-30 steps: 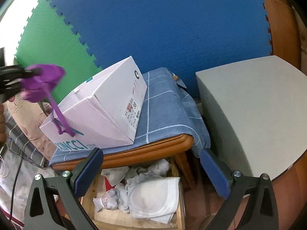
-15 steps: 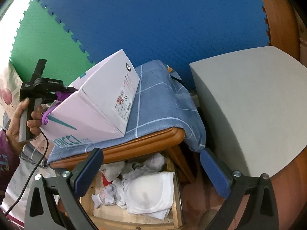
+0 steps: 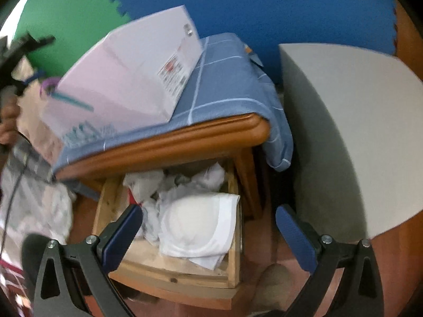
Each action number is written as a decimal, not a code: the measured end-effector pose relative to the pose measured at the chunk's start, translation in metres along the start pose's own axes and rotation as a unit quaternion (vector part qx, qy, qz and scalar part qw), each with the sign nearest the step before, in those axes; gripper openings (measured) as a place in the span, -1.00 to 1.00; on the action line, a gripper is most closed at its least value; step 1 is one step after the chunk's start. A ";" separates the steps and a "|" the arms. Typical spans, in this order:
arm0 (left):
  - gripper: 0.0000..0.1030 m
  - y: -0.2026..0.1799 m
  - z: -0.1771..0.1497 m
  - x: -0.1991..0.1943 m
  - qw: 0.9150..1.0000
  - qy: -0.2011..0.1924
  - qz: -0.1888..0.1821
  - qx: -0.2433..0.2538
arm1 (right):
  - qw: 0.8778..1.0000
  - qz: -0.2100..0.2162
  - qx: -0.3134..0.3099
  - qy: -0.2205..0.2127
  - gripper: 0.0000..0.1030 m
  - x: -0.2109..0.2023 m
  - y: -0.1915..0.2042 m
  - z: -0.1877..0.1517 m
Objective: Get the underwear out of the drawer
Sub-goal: 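Lift the purple bra with the left gripper and drop it into the white box, then reach the right tool into the drawer and grasp the white bra, then carry the white bra with the right gripper and release it into the box, then lower the left tool into the drawer and grasp the pink-flowered white garment, then lift the flowered garment with the left gripper and release it into the box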
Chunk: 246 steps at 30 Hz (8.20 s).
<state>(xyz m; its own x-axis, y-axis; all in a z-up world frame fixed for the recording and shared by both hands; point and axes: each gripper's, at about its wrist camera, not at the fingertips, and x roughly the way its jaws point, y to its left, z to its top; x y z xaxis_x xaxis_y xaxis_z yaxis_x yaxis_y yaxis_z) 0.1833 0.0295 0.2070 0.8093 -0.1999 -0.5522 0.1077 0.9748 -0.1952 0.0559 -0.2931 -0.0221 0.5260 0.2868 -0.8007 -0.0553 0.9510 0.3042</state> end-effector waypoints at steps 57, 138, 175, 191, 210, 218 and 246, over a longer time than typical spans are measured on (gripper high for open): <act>0.98 0.051 -0.180 -0.025 0.995 0.097 -0.022 0.009 | 0.916 0.120 -0.359 0.133 -0.79 0.022 0.102 -0.002; 0.86 -0.024 -0.283 0.078 0.891 0.354 -0.018 0.285 | 0.967 0.123 0.138 -0.174 0.42 -0.075 -0.038 0.013; -0.73 0.000 -0.308 0.099 0.850 0.364 -0.063 0.375 | 0.953 0.189 0.198 -0.131 0.43 -0.057 -0.058 0.013; -0.73 -0.027 -0.227 -0.031 0.917 0.238 -0.135 0.291 | 0.952 0.169 0.231 -0.110 0.43 -0.047 -0.069 0.009; -0.72 -0.059 -0.114 -0.097 0.945 0.175 -0.204 0.186 | 0.958 0.127 0.240 -0.096 0.43 -0.068 -0.092 0.003; -0.72 -0.064 -0.024 -0.088 0.965 0.117 -0.194 0.133 | 0.958 0.136 0.231 -0.100 0.43 -0.068 -0.090 0.003; 0.76 -0.013 0.019 0.124 0.987 0.137 -0.045 -0.076 | 0.970 0.144 0.181 -0.073 0.43 -0.058 -0.075 0.006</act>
<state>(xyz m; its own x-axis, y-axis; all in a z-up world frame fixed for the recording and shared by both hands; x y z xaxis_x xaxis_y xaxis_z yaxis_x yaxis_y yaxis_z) 0.2929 -0.0063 0.1568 0.6124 -0.3249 -0.7207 0.0682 0.9299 -0.3614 0.0348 -0.3818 0.0048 0.6497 0.4901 -0.5812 0.0700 0.7226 0.6877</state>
